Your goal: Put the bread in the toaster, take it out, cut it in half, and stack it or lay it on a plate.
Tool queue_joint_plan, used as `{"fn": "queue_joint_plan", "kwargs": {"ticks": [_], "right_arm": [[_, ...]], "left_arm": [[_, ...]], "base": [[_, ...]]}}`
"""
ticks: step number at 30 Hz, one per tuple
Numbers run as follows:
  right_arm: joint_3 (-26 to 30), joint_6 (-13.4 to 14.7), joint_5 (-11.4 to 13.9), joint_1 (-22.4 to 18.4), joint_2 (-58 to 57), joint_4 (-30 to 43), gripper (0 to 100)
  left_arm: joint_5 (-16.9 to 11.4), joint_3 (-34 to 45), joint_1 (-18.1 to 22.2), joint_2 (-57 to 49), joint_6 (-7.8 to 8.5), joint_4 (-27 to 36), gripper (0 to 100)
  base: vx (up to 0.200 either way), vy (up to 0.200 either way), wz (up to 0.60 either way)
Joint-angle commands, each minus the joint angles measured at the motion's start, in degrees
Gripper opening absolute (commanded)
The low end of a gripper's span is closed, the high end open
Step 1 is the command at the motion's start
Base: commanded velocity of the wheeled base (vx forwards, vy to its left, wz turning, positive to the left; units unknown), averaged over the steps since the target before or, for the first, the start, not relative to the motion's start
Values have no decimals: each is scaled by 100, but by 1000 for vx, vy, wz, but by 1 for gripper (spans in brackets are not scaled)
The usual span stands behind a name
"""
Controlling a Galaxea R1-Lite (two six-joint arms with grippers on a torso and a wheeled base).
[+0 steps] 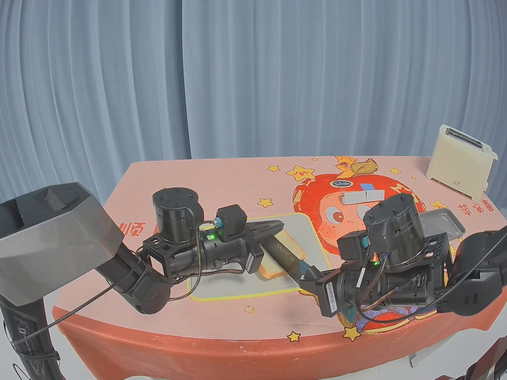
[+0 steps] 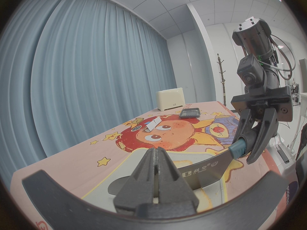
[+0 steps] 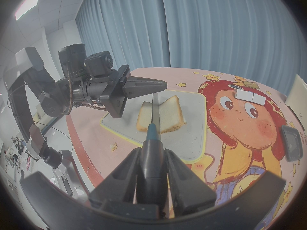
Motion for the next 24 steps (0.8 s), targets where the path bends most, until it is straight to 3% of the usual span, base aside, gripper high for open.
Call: {"fn": "queue_joint_plan", "kwargs": {"ticks": [1, 24], "right_arm": [[40, 2, 3, 3, 22, 20, 0], [-224, 2, -85, -15, 13, -50, 0]], "left_arm": [[4, -3, -6, 24, 2, -4, 0], [4, -3, 21, 50, 2, 13, 0]], "base": [[0, 0, 0], [0, 0, 0]]}}
